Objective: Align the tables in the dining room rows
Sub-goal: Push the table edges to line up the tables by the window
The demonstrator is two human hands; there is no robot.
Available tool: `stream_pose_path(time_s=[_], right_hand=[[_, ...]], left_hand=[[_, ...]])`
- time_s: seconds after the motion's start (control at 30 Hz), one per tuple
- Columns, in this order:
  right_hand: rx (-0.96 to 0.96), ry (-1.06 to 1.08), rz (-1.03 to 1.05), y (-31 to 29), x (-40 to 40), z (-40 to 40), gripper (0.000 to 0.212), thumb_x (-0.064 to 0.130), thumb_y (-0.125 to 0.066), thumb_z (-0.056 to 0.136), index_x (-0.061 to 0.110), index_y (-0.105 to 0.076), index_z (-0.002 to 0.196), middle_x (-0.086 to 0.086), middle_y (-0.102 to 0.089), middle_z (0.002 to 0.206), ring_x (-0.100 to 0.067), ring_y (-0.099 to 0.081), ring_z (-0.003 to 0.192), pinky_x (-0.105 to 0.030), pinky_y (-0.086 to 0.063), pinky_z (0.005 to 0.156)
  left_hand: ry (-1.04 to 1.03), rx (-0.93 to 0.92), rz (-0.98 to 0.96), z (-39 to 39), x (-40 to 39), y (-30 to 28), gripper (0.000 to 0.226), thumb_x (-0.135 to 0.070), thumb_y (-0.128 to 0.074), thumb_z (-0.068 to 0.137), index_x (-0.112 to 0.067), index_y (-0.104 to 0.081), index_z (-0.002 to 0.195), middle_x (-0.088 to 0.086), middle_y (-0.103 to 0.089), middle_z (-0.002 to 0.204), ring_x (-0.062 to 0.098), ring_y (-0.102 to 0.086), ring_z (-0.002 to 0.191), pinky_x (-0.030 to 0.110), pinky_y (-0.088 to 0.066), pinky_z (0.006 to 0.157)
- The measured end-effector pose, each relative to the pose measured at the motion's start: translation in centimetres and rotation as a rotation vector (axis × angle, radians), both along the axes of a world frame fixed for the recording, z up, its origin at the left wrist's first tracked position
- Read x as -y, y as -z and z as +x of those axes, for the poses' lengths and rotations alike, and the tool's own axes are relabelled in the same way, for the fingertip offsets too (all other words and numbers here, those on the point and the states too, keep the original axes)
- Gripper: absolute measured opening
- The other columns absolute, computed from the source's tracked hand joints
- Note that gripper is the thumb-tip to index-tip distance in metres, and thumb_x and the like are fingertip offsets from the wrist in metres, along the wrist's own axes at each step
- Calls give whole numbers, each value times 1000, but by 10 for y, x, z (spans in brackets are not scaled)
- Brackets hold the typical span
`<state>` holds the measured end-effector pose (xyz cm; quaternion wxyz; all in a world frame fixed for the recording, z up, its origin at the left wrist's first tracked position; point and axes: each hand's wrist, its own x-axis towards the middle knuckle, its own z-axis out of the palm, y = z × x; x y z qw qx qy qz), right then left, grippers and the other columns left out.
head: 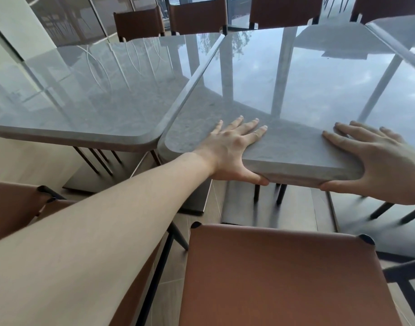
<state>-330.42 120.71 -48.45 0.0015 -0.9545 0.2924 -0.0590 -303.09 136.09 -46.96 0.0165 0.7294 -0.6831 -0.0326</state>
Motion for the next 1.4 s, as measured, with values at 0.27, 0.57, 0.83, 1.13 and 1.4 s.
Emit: stream_pose_path(time_s=[0.27,0.57,0.83,1.13,1.4], right_hand=[[31,15,-16,3,12,8,118,104,-33,61,36,-32,156,2,-34,162,-22,-25,151,-54,-24,118],[76,15,-15,7,26,16,115,102,-39,61,35,-38,154,-2,-41,158,-25,-31,148,-58,-29,114],[69,28,-29,7,33,17,117,104,-34,61,34,-38,154,-2,-41,158,-26,-33,148,-56,-29,114],[93,7,-43,14,38,19,114,102,-36,62,30,-40,150,-3,-42,153,-32,-35,144,-62,-31,113],[107,110,164,-2,28,31,97,100,-34,66,31,-41,133,-1,-38,125,-33,-35,127,-64,-33,108]], left_hand=[[-4,-5,0,5,11,-2,122,-83,-67,67,-31,-11,162,-6,-7,170,21,0,157,58,0,124],[-4,5,-7,13,27,0,121,-83,-67,67,-30,-12,162,-5,-8,170,22,-1,157,59,0,124],[-5,16,-6,15,31,-1,121,-84,-66,67,-30,-11,162,-6,-7,170,22,-1,157,59,-1,124],[-5,30,-17,16,33,1,121,-83,-67,67,-31,-14,161,-7,-9,170,22,-2,157,56,0,124],[-54,-115,-36,16,30,0,102,-89,-29,73,-34,-23,159,-9,-16,168,16,-5,156,54,-2,125]])
